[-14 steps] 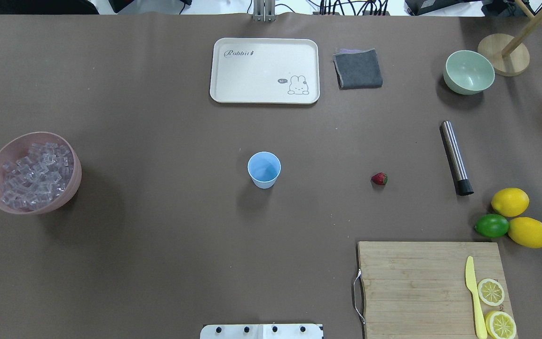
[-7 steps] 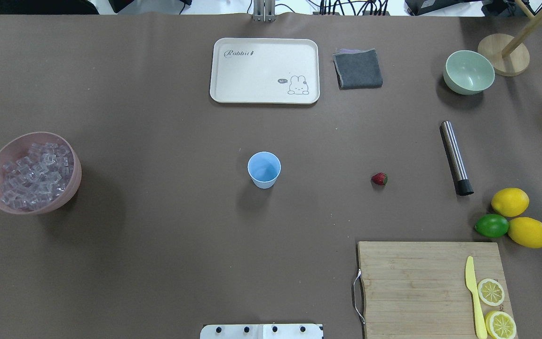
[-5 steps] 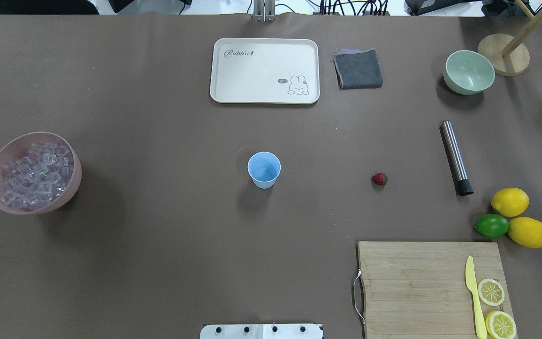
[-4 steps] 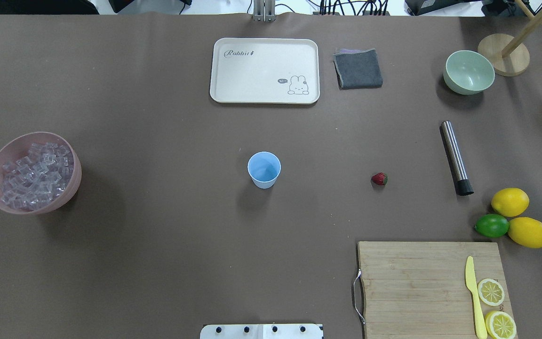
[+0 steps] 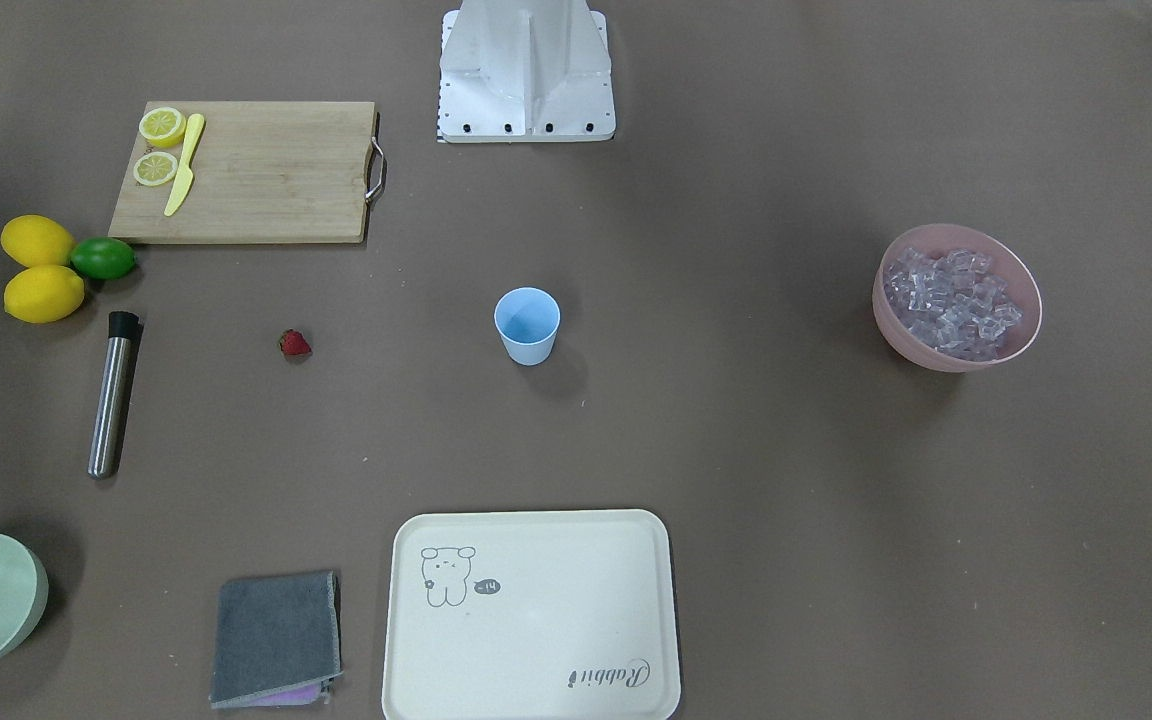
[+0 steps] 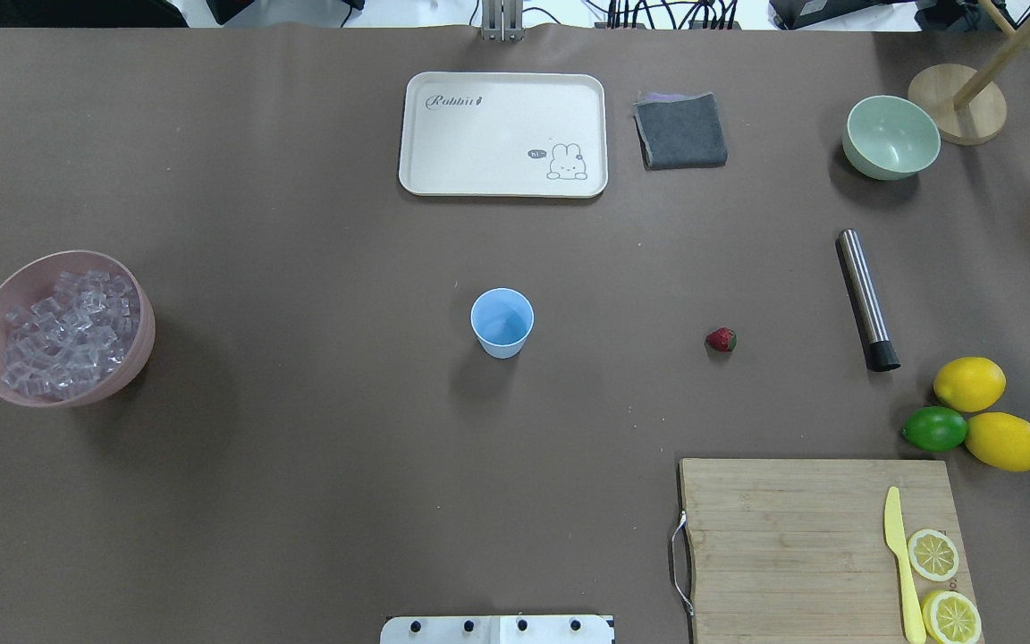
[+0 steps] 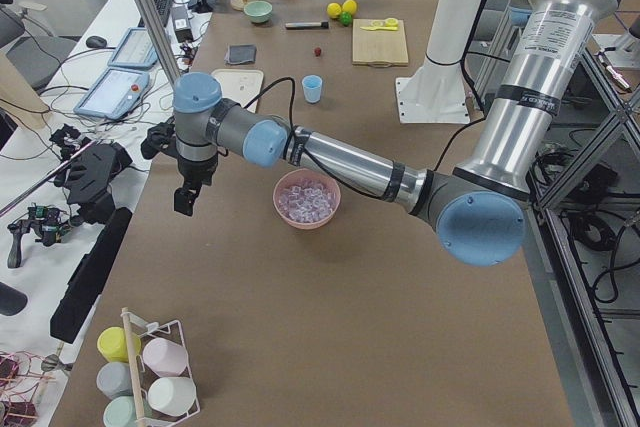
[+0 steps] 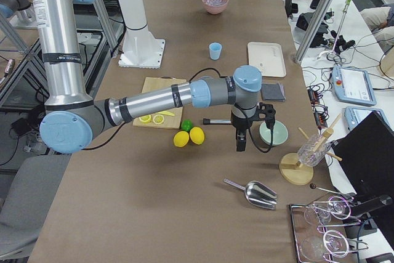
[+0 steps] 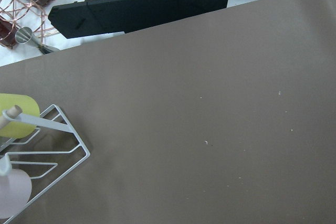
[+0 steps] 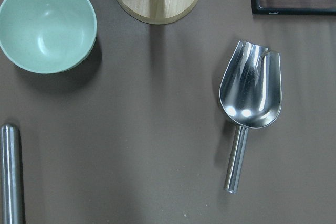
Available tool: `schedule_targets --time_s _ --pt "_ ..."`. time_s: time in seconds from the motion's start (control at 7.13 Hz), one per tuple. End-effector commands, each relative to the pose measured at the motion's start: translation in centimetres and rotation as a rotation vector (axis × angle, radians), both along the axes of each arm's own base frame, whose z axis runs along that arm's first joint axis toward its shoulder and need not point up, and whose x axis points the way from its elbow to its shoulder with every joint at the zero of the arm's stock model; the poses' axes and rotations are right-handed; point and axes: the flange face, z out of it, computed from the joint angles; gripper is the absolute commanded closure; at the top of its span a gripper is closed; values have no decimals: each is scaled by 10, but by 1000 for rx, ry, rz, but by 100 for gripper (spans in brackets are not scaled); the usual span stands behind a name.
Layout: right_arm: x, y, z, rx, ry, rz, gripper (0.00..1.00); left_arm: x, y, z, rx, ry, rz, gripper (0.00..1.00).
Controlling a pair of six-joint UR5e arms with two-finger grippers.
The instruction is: Mash ice and strawberries in cup
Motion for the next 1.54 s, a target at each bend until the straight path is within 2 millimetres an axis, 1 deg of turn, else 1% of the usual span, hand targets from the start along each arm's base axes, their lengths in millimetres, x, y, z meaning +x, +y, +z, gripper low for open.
schedule_targets --time_s 0.0,0.14,0.28,0.42,0.56,0.7,0.84,0.98,1.12,1.26,1.4 --pt "3 4 4 -9 1 7 0 44 32 -9 24 45 97 2" --pt "8 5 5 -12 -1 16 0 51 45 -21 47 95 128 2" --pt "9 5 4 -14 -1 24 0 75 57 -37 78 119 188 2" --pt "12 5 4 -14 -1 28 0 100 78 -36 83 122 241 2" --pt "12 5 4 -14 -3 28 0 133 103 -17 90 125 314 2" --pt "11 5 1 -7 -4 28 0 160 121 5 113 127 372 2" --pt "12 6 1 -7 -3 28 0 161 138 24 129 133 388 2" --pt "13 9 1 -7 -4 30 0 172 153 40 122 129 418 2" --pt "13 11 -3 1 -4 30 0 189 162 46 142 106 444 2" --pt "13 13 1 -6 -3 28 0 214 171 47 148 93 487 2" --pt "13 14 1 -6 -5 28 0 219 174 47 149 91 499 2"
